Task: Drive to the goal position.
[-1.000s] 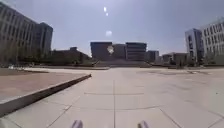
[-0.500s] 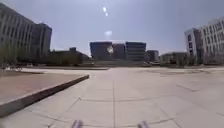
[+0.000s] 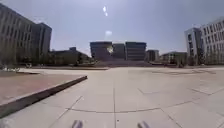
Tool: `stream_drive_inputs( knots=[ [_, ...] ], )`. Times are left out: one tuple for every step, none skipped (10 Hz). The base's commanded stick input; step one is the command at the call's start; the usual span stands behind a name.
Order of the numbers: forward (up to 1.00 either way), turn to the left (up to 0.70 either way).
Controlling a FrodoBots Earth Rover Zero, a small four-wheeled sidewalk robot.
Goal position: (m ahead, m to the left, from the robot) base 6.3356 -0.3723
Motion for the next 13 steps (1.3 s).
stream_drive_inputs(
  knots=[
    [0.85,0.00],
    [0.85,0.00],
    [0.85,0.00],
    [0.85,0.00],
    [0.85,0.00],
    [0.85,0.00],
    [0.85,0.00],
    [0.85,0.00],
    [0.85,0.00],
    [0.85,0.00],
    [0.85,0.00],
    [0.85,0.22],
    [0.85,0.34]
  ],
)
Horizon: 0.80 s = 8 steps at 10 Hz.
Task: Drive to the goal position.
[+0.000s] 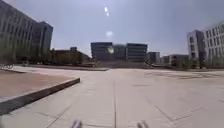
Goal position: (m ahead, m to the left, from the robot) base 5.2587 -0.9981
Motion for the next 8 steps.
stream_drive_inputs(
  knots=[
    [0.85,0.34],
    [0.85,0.34],
    [0.85,0.34],
    [0.85,0.34],
    [0.85,0.34],
    [0.85,0.30],
    [0.85,0.21],
    [0.85,0.13]
  ],
)
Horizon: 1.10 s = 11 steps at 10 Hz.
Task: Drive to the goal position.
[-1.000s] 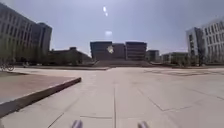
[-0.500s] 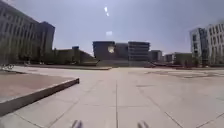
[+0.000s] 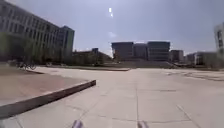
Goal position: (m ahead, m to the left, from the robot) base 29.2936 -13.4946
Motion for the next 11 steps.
stream_drive_inputs(
  knots=[
    [0.85,0.06],
    [0.85,0.00],
    [0.85,0.00],
    [0.85,0.00],
    [0.85,0.00],
    [0.85,-0.17],
    [0.85,-0.34],
    [0.85,-0.34],
    [0.85,-0.34],
    [0.85,-0.34],
    [0.85,-0.34]
  ],
)
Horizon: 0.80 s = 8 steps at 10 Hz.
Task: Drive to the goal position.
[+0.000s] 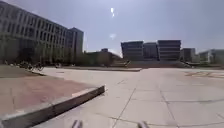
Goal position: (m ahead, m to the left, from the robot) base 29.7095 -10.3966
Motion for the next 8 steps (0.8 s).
stream_drive_inputs(
  knots=[
    [0.85,-0.34],
    [0.85,-0.34],
    [0.85,-0.34],
    [0.85,-0.34],
    [0.85,-0.34],
    [0.85,-0.34],
    [0.85,-0.34],
    [0.85,-0.34]
  ],
)
